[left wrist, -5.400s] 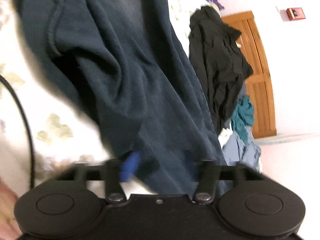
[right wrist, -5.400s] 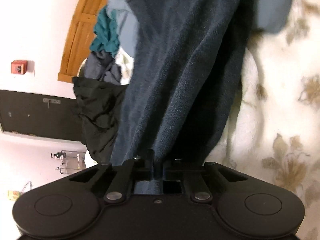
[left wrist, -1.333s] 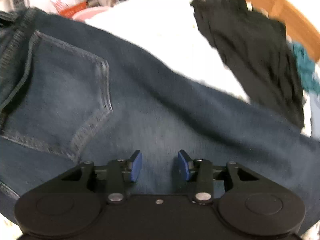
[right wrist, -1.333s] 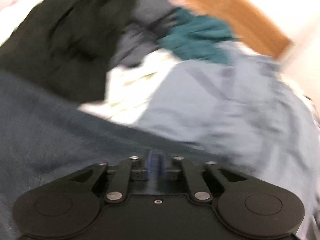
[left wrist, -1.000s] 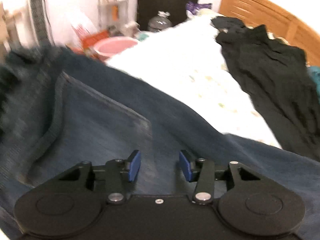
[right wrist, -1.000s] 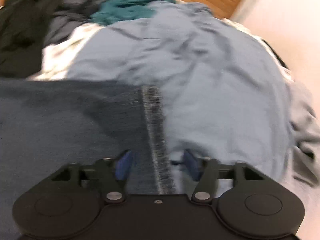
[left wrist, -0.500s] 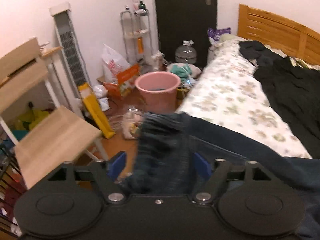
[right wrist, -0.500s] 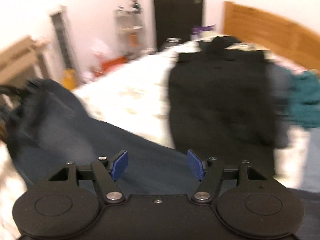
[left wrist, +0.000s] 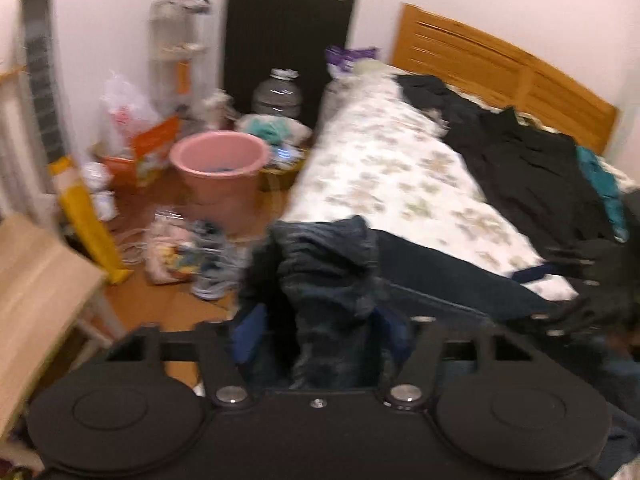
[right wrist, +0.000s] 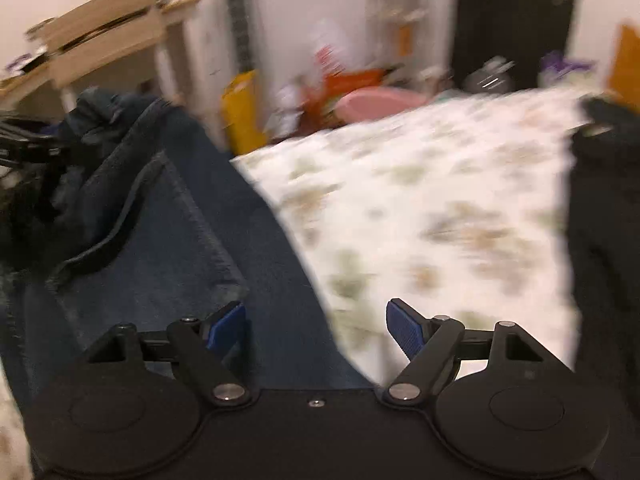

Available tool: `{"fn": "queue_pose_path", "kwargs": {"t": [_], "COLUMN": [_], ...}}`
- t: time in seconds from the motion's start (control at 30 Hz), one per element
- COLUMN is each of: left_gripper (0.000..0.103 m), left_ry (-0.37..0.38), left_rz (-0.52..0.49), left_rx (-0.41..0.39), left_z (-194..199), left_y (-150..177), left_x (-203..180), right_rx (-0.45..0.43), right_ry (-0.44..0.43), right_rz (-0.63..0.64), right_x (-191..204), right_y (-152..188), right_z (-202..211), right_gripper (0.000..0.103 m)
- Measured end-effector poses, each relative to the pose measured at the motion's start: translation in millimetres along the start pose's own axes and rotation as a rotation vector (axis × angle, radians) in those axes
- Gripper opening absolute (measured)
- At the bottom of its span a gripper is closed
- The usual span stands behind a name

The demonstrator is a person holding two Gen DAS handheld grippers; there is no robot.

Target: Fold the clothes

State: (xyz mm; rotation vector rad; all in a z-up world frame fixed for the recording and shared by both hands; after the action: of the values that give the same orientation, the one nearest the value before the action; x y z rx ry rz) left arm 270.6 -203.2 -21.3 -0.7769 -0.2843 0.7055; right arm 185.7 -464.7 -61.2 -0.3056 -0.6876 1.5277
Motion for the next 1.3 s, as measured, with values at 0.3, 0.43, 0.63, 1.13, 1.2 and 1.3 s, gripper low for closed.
{"fn": "queue_pose_path", "kwargs": {"t": [0.3,0.43,0.63,1.13,1.2,1.3], "left_gripper": [0.014,0.014,0.014,0.037,0.037,0.040], "left_ry": [0.195,0.262,0.263,-0.005,-0.038,-0.116], "left_rz": [0.034,0.063,0.172,0.009,-0.047,-0.100], "left_rx": [0.047,0.049,0.135,0.187,0.144,0.061], "left_z": [37.9,80.8,83.1,27.6,49.1,75.1], "left_y": [-2.5,-5.6,9.6,8.8,0.0,-13.5], "left_x": [10.0,2.3,-3.5,19.5,6.0,-17.4], "right_rx": [0.109,0.118,0.203,0.061,-0.066,-0.217], "right_ry": [-0.267,-0.447,-0.496,-0.106,-0.070,-0.070], "right_rz": [-0.154,-0.256,-0.263,-0.085,-0.089,-0.147], "right_x": [-3.2,-16.8,-11.4,14.4,17.8,31.8], "right_y": [-17.9,-18.4,-23.0,-24.8,-25.7,-10.0], "right_z": [-19.2,15.3,-0.4,-0.9,37.0,61.3], "right_gripper": [0.025,0.015,0.018,0.067,0.067,0.066]}}
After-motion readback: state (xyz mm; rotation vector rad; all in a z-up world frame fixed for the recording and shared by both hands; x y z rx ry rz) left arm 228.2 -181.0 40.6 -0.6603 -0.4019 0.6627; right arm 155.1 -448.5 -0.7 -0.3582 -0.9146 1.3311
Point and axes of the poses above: each gripper's, at about its wrist camera, not at the fingertips, and z roughly against the way its jaws point, x to its left, y to its underside, the point moved 1 cm from there along -z, roughly the way its jaws point, and after that the axes turned 12 degrees about -z, right-handed, at the moved point
